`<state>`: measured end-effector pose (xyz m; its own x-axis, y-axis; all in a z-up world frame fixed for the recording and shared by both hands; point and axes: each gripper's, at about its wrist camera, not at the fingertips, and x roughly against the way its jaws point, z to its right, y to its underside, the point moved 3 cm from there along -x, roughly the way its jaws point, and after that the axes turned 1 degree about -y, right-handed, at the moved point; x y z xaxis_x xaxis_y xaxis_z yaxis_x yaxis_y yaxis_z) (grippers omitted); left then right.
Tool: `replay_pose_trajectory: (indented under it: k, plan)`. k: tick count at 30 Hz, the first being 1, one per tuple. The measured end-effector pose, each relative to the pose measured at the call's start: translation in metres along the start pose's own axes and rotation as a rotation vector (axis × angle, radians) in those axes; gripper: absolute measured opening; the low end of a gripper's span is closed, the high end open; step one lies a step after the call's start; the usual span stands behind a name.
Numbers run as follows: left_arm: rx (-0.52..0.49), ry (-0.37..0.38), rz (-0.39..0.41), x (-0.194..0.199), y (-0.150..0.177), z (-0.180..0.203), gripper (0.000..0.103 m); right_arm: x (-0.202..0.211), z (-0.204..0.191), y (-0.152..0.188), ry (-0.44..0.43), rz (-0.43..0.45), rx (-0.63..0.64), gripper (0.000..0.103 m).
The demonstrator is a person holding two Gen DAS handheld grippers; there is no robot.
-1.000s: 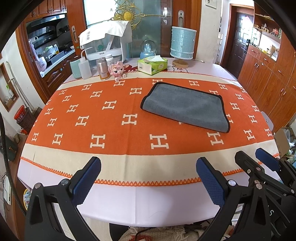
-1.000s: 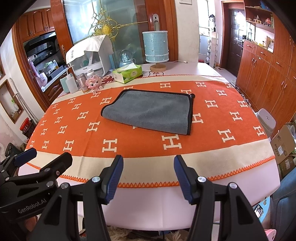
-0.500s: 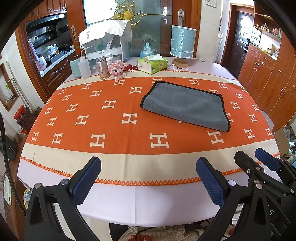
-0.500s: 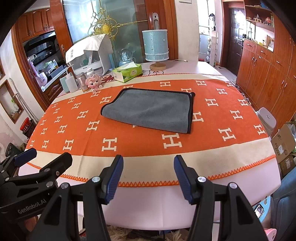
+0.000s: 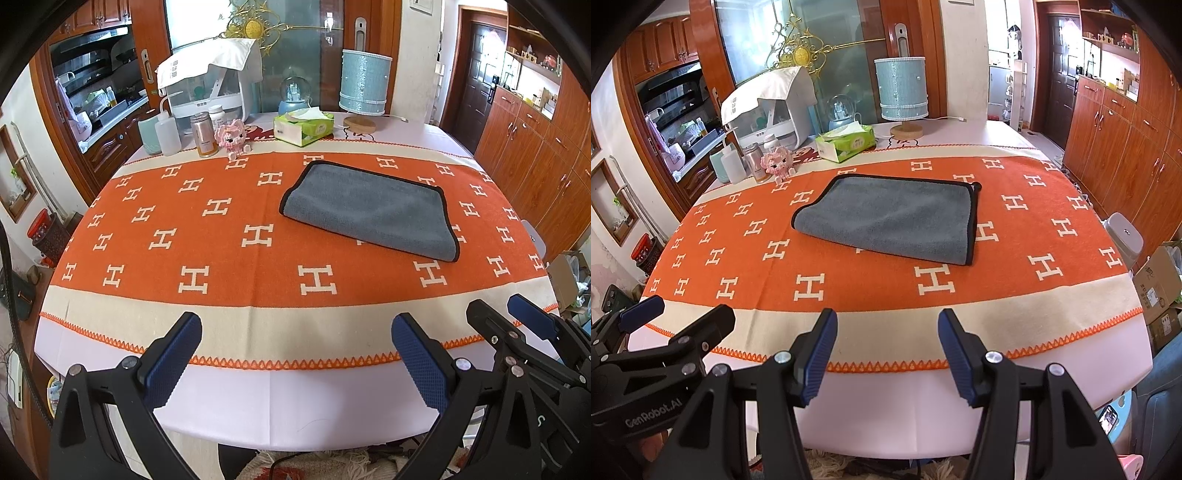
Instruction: Fold towel
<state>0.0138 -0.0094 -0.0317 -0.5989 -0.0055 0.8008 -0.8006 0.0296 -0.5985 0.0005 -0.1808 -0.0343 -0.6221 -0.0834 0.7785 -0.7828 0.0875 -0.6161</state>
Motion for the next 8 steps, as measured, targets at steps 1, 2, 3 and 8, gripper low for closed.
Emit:
replay_pose_trajectory:
  k: [1, 2, 3, 8]
  plan:
    - [-0.001, -0.001, 0.000, -0.0007, 0.0004, -0.0001, 0.102, 0.0000, 0.0005, 0.0011, 0.000, 0.000, 0.000, 0.057]
    - [-0.001, 0.000, -0.001, -0.0009, 0.0005, -0.0001, 0.102, -0.0001, 0.0002, 0.0009, 0.001, -0.001, 0.000, 0.057]
    - [0.000, 0.001, -0.001, -0.0008, 0.0004, 0.0000, 0.102, -0.0001, 0.0000, -0.0002, 0.000, -0.001, 0.000, 0.057]
    - [-0.001, 0.002, -0.003, -0.0016, 0.0007, -0.0002, 0.102, 0.0000, 0.0003, 0.0004, 0.001, -0.001, 0.000, 0.057]
